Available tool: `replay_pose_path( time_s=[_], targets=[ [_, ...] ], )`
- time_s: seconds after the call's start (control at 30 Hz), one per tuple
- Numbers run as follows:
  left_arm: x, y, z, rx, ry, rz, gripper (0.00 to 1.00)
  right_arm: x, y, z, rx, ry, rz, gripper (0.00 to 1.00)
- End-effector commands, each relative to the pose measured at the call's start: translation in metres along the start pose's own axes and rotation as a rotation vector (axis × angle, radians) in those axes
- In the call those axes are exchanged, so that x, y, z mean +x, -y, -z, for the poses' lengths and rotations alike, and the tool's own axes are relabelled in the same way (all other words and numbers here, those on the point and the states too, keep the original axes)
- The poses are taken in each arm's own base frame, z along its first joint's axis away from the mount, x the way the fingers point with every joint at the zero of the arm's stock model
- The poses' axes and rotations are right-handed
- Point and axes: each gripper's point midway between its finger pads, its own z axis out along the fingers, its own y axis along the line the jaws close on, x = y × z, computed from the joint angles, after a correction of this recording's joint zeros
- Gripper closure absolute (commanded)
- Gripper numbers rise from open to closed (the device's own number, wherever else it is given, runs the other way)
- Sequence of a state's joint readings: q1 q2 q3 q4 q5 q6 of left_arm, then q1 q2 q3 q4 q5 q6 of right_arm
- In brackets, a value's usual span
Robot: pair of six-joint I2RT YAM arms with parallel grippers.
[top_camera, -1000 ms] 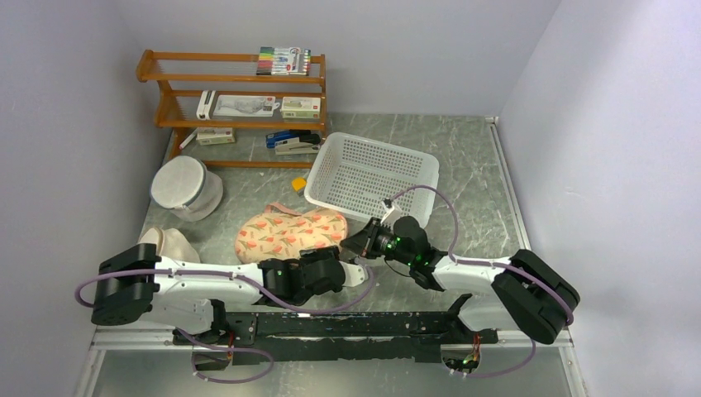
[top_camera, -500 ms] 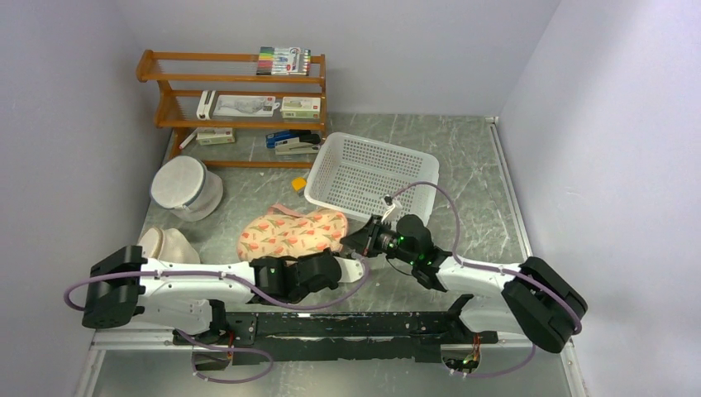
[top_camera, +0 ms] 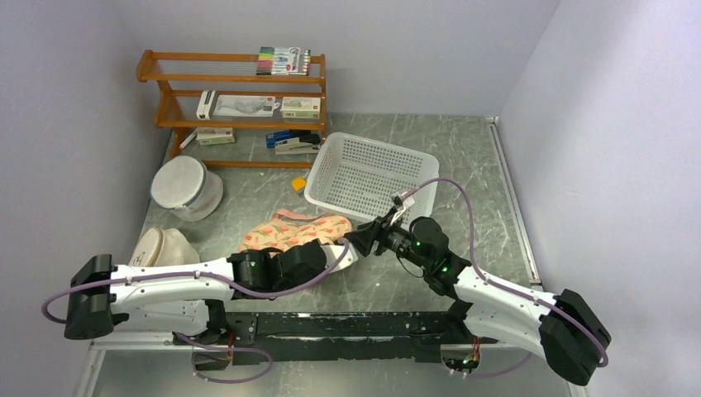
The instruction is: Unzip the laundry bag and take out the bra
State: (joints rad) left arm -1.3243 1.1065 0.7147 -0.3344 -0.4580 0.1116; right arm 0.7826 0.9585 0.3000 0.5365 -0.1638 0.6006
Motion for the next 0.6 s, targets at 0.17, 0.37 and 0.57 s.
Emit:
replay_pose_path(
  time_s=[0.17, 0.37, 0.57],
  targets=[
    [-0.019, -0.022, 0.007, 0.016, 0.045, 0.195, 0.93, 0.028, -0.003, 0.004, 0.145, -0.006, 0.158, 0.45],
    [-0.016, -0.027, 0.001, 0.027, 0.016, 0.233, 0.93, 0.038, -0.014, -0.002, 0.205, -0.003, 0.221, 0.51],
    [-0.018, -0.030, -0.003, 0.063, 0.026, 0.276, 0.93, 0.039, -0.019, -0.014, 0.268, 0.018, 0.256, 0.62]
  ],
)
